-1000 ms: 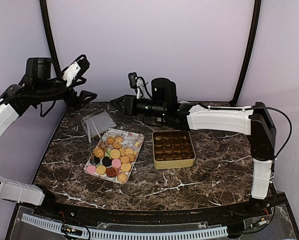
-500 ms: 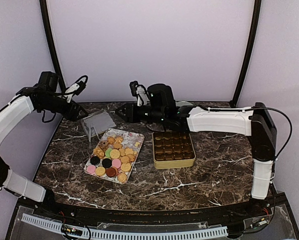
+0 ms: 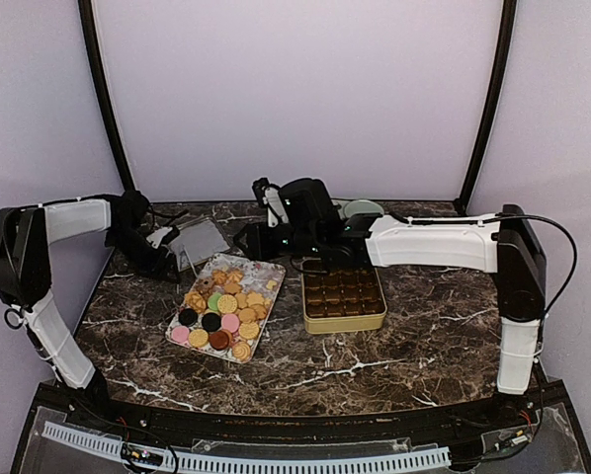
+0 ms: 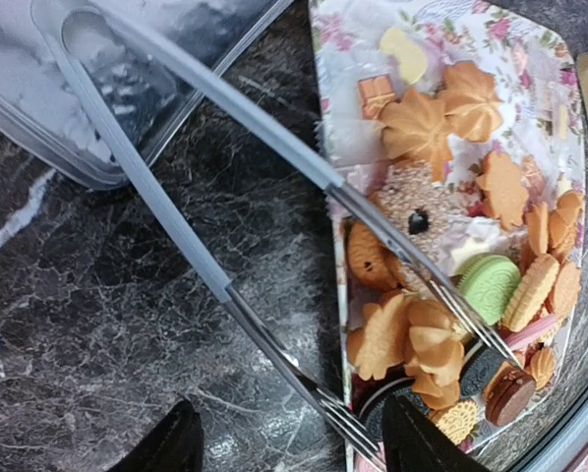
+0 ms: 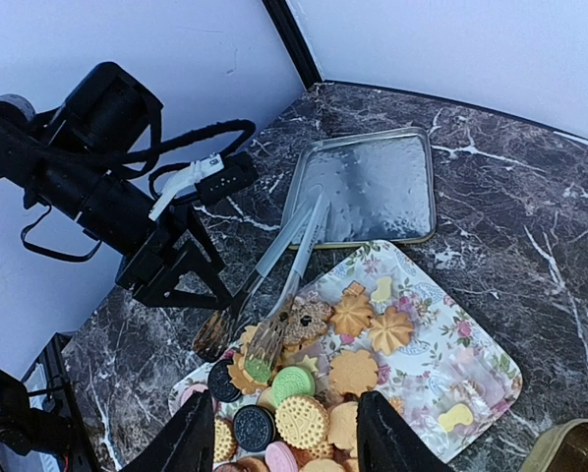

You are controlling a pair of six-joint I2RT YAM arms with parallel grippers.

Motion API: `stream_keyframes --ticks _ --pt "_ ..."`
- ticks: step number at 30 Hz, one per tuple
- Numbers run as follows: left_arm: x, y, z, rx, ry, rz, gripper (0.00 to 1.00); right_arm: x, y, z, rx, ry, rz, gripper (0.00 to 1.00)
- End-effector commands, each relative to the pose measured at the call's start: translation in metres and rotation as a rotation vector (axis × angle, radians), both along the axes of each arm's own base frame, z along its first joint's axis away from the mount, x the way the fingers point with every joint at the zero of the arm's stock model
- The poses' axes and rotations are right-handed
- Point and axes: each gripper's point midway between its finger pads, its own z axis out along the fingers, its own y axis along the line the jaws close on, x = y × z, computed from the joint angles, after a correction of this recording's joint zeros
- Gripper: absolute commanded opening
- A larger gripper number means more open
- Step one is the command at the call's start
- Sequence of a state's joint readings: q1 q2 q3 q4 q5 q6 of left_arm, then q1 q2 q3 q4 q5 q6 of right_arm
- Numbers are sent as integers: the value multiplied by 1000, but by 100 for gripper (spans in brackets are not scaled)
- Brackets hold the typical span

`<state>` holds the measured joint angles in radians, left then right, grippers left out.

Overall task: Pack the cookies
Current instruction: Pick up the clamp from the plate.

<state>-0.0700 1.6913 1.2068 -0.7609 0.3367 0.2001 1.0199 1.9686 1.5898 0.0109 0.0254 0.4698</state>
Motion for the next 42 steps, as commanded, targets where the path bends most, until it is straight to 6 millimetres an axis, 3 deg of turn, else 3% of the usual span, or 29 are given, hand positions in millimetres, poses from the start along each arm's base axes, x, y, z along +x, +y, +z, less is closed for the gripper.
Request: stream_keyframes --ticks 1,13,21,30,37,42 --pt "-15 6 -21 6 104 84 63 2 -3 32 29 -64 -24 50" --pt "-11 0 -33 -27 99 83 29 4 6 35 27 -76 -5 52" --pt "-9 -6 -14 -63 46 67 10 5 6 37 40 -67 1 54" --pt "-8 -15 -1 -116 4 68 5 4 2 41 51 -70 0 55" --pt "3 -25 31 -125 -129 -8 0 4 -8 48 83 -64 -2 58" --pt "-9 -31 26 -121 -120 -65 0 3 -15 47 118 -39 -3 60"
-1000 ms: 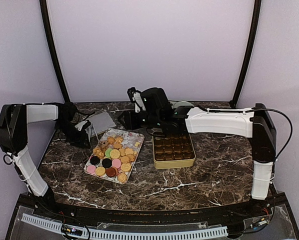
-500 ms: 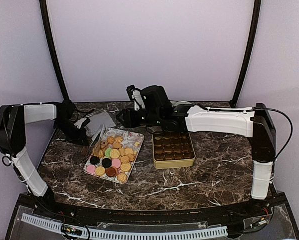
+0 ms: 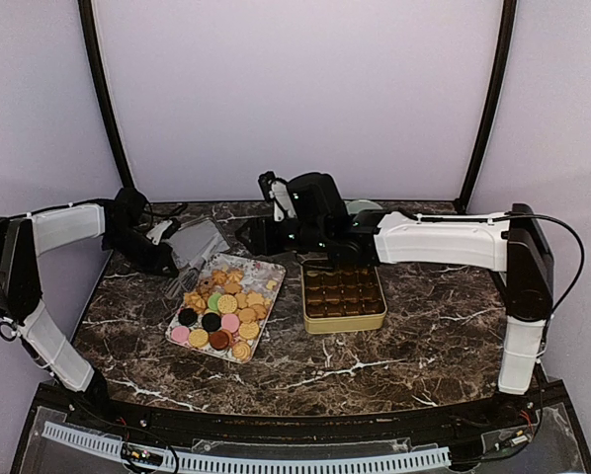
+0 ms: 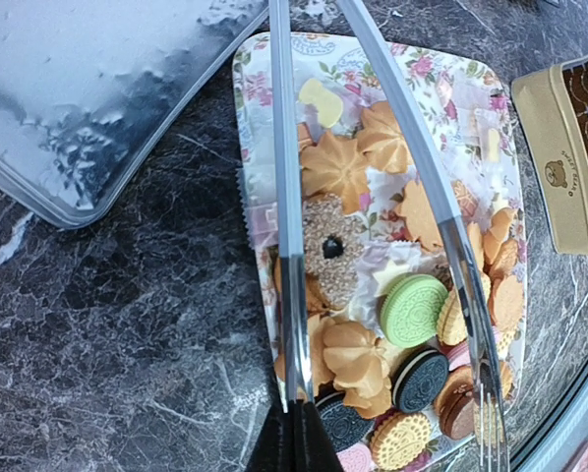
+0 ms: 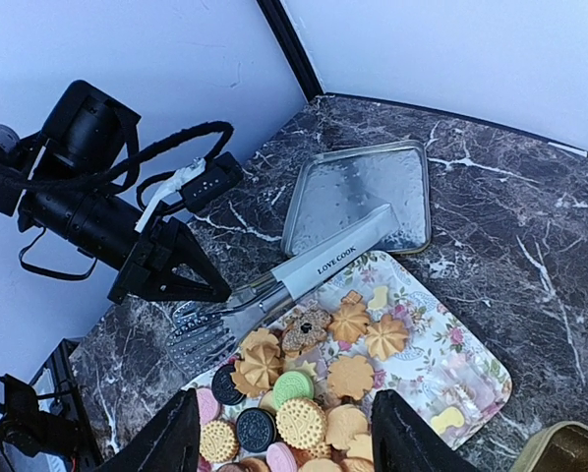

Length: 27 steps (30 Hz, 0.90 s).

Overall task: Pack the cookies
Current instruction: Pick up the clamp from the plate.

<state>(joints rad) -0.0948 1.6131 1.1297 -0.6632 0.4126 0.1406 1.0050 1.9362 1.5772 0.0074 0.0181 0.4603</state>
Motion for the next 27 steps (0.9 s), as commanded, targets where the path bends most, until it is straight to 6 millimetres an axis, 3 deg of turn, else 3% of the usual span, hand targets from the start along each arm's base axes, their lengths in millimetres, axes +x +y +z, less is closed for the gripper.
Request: stream_keyframes --ticks 1,3,5,9,12,15,20,23,27 --pt "-10 -13 14 -43 -50 -85 0 0 -8 34 110 -21 1 60" --pt "-16 -26 29 -126 -65 -131 0 -3 -10 35 125 -19 10 61" --pt "-22 -47 60 -266 -103 -199 0 -7 -16 44 169 -15 35 69" --pt "-34 -78 138 -497 -196 -343 0 -29 -33 69 358 2 171 99" --pt "-50 -96 193 -607 -285 -463 0 -45 -48 85 488 15 254 100" --pt "-77 -113 227 -700 -316 -583 0 -55 -58 82 561 44 310 100" --pt "-102 -126 249 -762 -339 -669 0 -75 -62 114 678 -19 453 100" --pt "-108 -127 252 -784 -344 -688 0 -87 -58 135 704 -55 551 100" --pt "-112 -126 253 -781 -365 -700 0 -88 -56 159 729 -108 581 100"
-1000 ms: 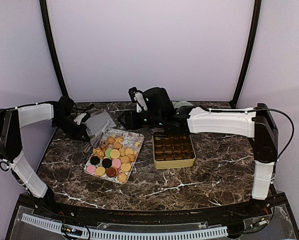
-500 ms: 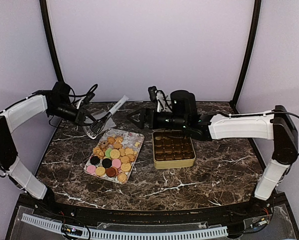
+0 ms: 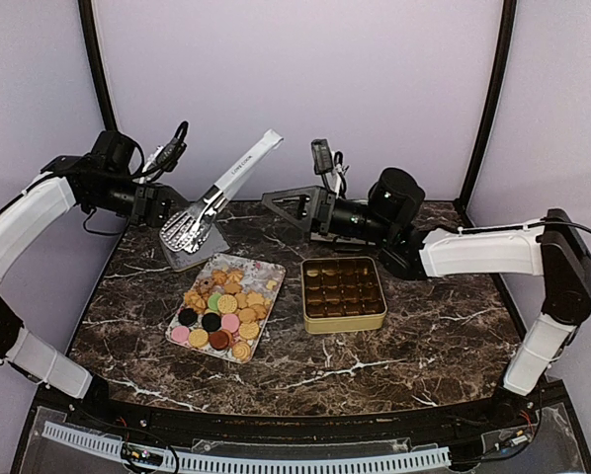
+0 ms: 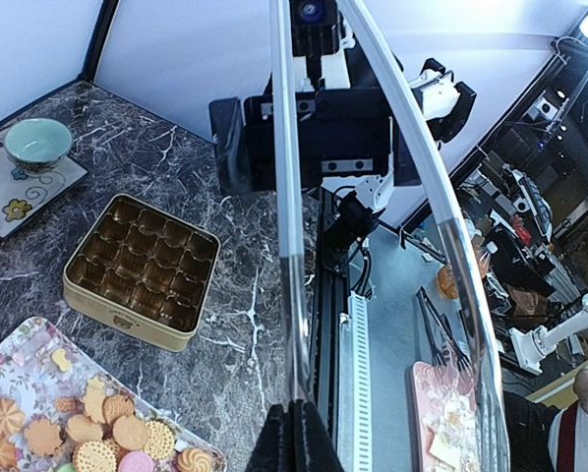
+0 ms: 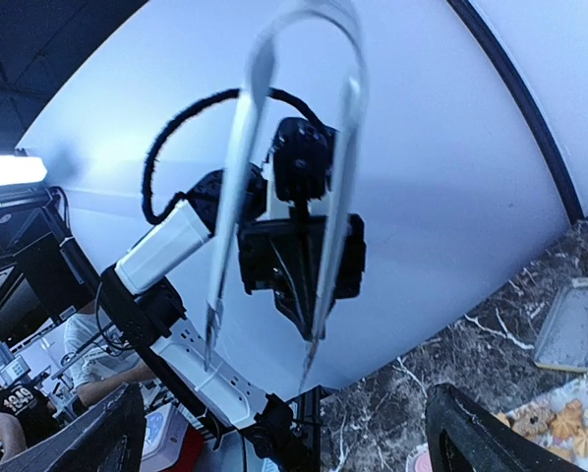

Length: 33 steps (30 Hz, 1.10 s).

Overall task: Pack the cookies
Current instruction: Pick up the clamp from the plate, then pass from the left arm to the right

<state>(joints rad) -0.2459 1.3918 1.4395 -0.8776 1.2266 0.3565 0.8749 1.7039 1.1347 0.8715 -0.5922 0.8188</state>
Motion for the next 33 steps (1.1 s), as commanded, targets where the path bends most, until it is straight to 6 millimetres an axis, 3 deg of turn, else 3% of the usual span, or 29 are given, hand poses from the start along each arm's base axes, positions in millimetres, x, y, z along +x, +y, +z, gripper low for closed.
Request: stream_keyframes --ticks 1,8,15,23,33 --pt "-16 0 10 -50 -22 -44 0 -14 0 47 115 -119 82 100" --pt "-19 -1 4 -26 -71 -53 0 -7 13 53 122 -113 102 100" --pt "-20 0 -2 11 -119 -57 0 -2 27 46 83 -95 98 100" --pt "-18 1 -13 51 -142 -50 0 -13 42 43 70 -99 151 100" --pt "-23 4 -22 85 -187 -70 0 -16 36 46 75 -97 182 84"
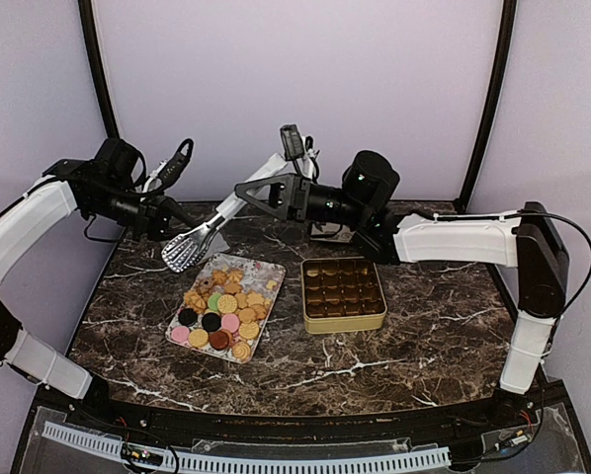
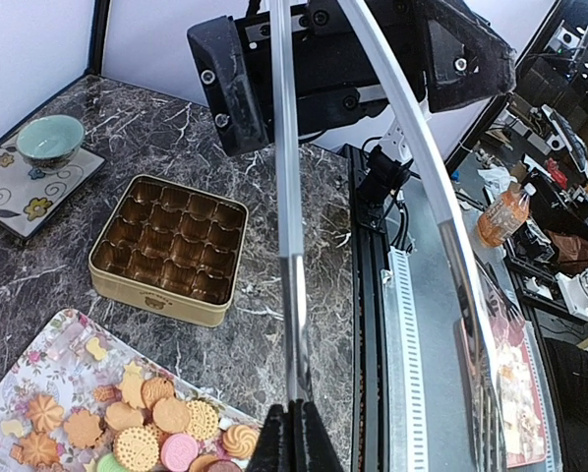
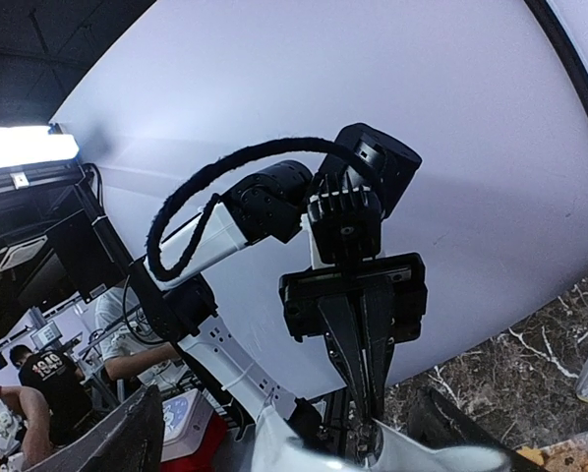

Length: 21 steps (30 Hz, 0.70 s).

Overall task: Pack the cookies
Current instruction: Pass from the left arm to the right

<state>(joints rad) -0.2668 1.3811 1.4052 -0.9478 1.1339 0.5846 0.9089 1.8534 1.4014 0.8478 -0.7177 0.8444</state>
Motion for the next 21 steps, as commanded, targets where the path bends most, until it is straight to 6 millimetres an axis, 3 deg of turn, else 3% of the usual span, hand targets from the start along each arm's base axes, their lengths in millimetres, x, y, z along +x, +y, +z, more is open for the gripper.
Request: stream_keyframes --ticks 1,9,15,21 --pt "-16 3 4 -4 -44 -32 0 -4 -6 12 31 -27 24 83" --pt "-20 3 4 -4 -63 -43 0 -8 -8 5 26 -5 107 74" --pt "-19 3 7 -4 -78 -40 0 -13 -4 -9 -10 14 166 73" --pt "-17 2 10 -18 -79 -39 0 -7 -1 -6 4 32 148 70"
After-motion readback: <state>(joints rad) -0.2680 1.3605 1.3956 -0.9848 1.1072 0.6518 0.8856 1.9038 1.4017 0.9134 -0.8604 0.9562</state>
